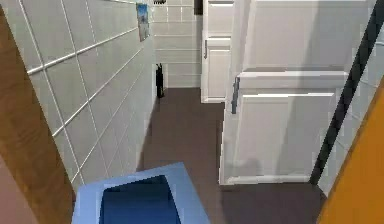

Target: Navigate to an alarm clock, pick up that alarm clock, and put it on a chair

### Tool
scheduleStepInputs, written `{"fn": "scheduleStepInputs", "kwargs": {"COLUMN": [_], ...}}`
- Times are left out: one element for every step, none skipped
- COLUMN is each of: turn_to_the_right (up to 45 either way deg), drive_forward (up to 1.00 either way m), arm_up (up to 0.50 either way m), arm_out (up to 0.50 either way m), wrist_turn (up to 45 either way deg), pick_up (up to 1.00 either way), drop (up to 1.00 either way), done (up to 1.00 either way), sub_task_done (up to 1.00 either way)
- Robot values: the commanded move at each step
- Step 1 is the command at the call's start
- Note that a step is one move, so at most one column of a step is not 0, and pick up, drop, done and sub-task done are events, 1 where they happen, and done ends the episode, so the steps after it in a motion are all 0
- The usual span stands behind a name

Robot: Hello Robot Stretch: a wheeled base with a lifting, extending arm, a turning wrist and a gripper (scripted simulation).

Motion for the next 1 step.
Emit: {"fn": "scheduleStepInputs", "kwargs": {"turn_to_the_right": [0.0], "drive_forward": [1.0], "arm_up": [0.0], "arm_out": [0.0], "wrist_turn": [0.0], "pick_up": [0.0], "drop": [0.0], "done": [0.0], "sub_task_done": [0.0]}}
